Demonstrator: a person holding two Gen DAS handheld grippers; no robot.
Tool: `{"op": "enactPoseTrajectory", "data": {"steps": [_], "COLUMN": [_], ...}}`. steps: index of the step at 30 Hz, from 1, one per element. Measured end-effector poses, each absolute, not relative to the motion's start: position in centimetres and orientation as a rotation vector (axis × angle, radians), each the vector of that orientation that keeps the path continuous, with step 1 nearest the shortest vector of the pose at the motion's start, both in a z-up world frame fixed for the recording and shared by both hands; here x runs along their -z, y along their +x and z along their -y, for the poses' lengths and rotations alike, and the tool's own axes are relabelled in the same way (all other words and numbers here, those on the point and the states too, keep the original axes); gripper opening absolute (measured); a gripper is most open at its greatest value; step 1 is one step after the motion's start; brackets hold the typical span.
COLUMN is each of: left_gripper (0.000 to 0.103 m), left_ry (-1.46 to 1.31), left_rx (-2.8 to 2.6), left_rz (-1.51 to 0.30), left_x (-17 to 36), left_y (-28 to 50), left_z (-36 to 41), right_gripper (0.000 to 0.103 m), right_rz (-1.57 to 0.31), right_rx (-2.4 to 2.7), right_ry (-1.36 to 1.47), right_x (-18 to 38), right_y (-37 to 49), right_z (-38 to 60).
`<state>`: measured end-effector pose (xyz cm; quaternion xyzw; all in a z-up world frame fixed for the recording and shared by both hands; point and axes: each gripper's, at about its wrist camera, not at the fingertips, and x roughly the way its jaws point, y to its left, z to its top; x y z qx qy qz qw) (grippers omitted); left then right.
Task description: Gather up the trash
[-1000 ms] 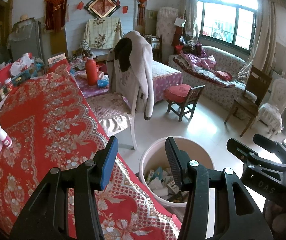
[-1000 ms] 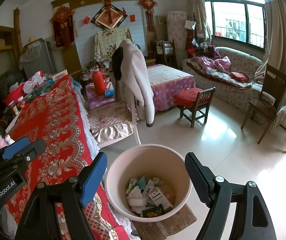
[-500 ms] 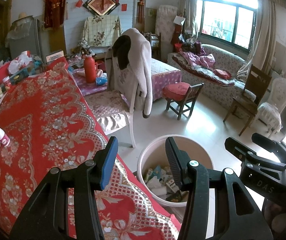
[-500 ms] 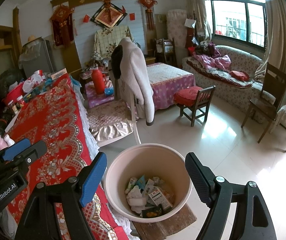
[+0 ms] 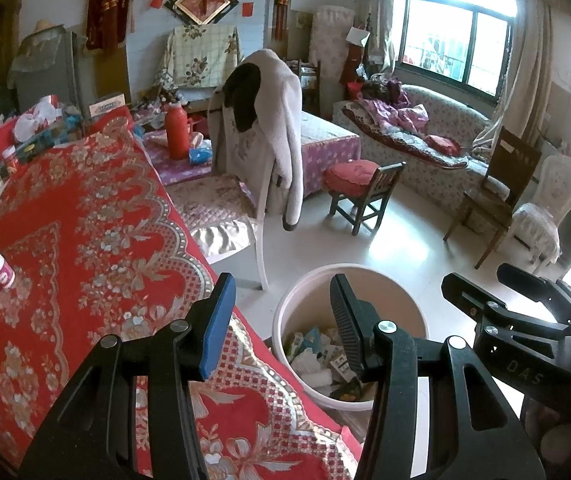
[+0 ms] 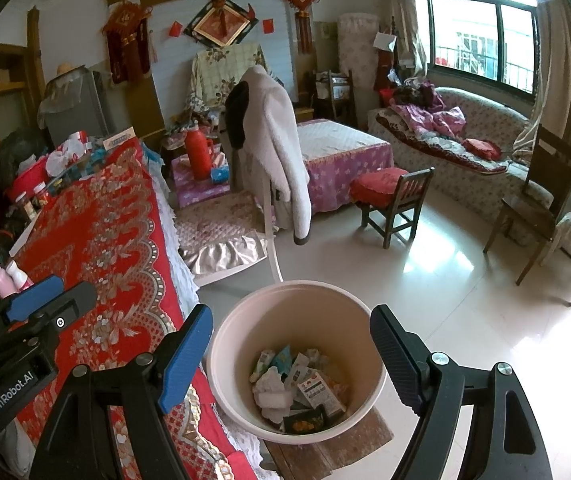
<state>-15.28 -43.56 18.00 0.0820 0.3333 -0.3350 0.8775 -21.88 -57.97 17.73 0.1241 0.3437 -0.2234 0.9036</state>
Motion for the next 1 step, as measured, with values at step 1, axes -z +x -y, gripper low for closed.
{"op": "enactPoseTrajectory", "data": {"steps": [1], "left_gripper": [0.047], "left_ry": [0.166], "left_rx": [0.698], "left_rz": [-0.701], "left_x": [-17.98], "left_y": [-15.11], "left_z": [43.42], "right_gripper": [0.079], "right_rz": [-0.712], "right_rx": [0.459], "right_ry": [0.255], "right_x": [-17.70], "right_y": [-21.78], "right_z": [57.91]}}
